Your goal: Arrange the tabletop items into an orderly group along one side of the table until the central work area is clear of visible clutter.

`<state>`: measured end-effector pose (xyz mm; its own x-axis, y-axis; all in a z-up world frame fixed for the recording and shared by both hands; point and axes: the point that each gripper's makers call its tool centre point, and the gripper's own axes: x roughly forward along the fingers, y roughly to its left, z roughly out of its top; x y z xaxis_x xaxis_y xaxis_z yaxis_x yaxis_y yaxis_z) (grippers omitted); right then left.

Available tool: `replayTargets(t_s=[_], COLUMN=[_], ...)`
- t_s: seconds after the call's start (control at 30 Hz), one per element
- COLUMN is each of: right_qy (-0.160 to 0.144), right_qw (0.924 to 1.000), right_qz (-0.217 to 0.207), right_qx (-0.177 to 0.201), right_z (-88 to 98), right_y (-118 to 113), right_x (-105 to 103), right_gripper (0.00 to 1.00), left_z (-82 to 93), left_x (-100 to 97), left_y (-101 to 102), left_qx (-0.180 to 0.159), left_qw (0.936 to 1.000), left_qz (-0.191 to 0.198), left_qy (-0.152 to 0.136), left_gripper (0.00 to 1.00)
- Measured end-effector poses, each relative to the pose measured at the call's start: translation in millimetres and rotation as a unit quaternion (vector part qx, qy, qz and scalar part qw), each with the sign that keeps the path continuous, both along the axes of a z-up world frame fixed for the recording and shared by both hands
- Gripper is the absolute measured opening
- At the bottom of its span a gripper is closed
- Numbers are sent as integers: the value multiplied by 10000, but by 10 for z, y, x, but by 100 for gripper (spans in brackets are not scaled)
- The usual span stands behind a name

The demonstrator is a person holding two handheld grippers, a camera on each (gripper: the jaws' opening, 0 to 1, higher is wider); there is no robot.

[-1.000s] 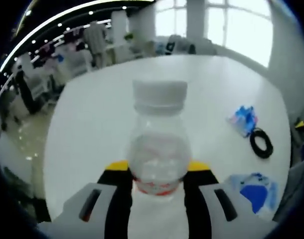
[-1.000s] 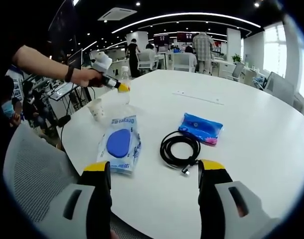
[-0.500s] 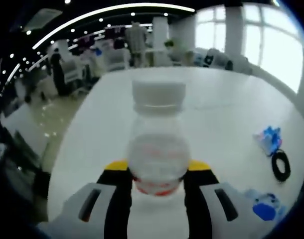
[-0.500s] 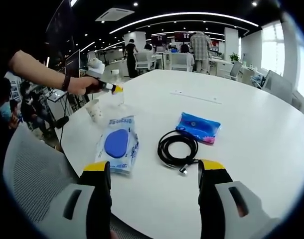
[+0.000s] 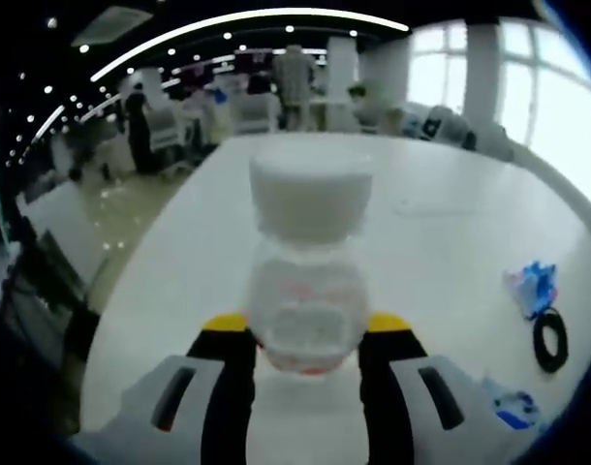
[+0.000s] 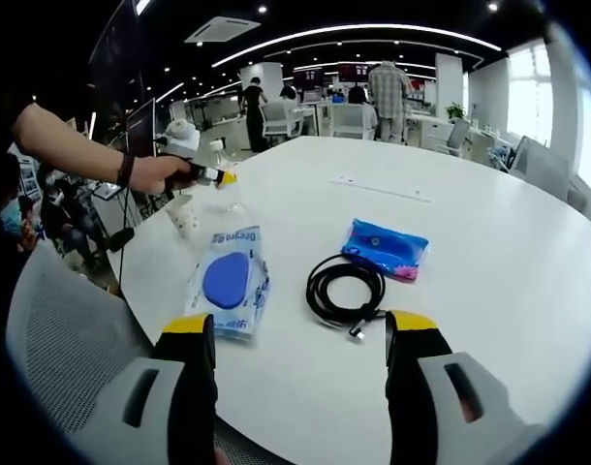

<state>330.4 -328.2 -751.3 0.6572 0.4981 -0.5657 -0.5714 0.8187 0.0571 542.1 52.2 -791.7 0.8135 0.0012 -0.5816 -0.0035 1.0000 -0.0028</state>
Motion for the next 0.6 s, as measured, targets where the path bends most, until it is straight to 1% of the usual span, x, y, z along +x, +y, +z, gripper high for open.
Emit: replayTargets(t_s=[0.13, 0.2, 0.23, 0.27, 0.33, 0.4, 0.43, 0.53, 0.6], right_qy=[-3, -4, -5, -8, -8, -9, -10, -8, -16], right_qw=[10000, 10000, 10000, 10000, 10000, 10000, 10000, 10000, 10000], right_qz=[13, 11, 9, 8, 16, 20, 26, 31, 34], right_qx=[1, 4, 7, 9, 5, 4, 7, 6, 10], right_z=[-1, -2, -1, 1, 0, 0, -1, -5, -2], right_y=[7, 8, 9, 9, 13, 13, 15, 15, 16], right_x=[-1, -1, -1, -1, -1, -1, -1, -2, -1], right_gripper=[71, 71, 71, 71, 71, 71, 71, 71, 71], left_z=[-5, -8, -21, -13, 10, 21, 47, 138, 172], left_x=[-4, -18, -35, -21, -19, -20, -17, -12, -15], left_y=[-10, -26, -31, -28, -40, -74, -83, -85, -78], left_qx=[-11, -68, -60, -61, -77, -66, -34, 31, 35], left_qw=[10000, 9999, 9998, 9999, 9998, 9993, 9991, 9981, 9977], left_qz=[-18, -55, -85, -115, -191, -349, -420, -599, -654], left_qy=[40, 89, 152, 112, 73, 94, 43, -105, -149], left_gripper=[39, 43, 49, 51, 52, 58, 60, 63, 63])
